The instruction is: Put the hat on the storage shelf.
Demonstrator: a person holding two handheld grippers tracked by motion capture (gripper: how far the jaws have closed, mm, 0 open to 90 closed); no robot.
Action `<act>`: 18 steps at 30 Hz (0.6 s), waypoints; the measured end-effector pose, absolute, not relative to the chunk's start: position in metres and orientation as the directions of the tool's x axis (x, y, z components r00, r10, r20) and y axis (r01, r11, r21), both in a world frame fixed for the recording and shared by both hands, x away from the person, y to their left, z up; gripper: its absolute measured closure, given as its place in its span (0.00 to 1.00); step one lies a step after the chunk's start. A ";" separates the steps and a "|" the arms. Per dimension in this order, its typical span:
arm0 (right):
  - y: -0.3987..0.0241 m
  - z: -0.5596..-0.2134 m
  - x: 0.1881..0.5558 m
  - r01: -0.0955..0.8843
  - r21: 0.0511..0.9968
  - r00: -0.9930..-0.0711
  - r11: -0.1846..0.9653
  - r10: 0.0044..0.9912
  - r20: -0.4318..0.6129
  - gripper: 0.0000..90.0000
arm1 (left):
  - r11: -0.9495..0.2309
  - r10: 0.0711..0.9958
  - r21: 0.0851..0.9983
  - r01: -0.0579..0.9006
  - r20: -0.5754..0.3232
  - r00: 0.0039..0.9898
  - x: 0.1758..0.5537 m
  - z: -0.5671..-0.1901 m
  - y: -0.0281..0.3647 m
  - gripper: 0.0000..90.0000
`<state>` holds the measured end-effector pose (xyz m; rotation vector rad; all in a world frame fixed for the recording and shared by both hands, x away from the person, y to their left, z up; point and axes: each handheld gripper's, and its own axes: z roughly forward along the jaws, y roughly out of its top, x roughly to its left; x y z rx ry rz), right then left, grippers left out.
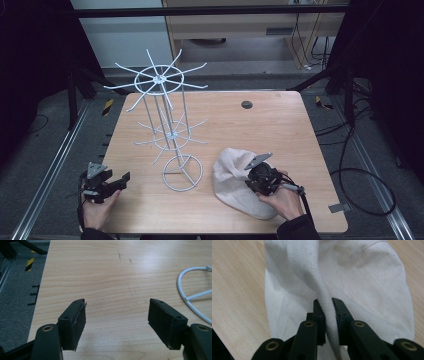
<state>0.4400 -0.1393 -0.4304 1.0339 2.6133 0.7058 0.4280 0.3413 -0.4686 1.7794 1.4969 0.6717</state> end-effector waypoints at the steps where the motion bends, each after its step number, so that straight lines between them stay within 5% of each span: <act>1: -0.139 -0.430 0.440 0.576 0.518 -0.719 0.632 0.693 -0.046 0.94 | -0.082 0.979 0.785 0.613 -0.051 0.196 0.428 -0.469 0.341 0.34; 18: -0.146 -0.420 0.434 0.559 0.563 -0.712 0.609 0.701 -0.051 0.98 | -0.081 0.980 0.787 0.612 -0.050 0.194 0.427 -0.468 0.342 0.34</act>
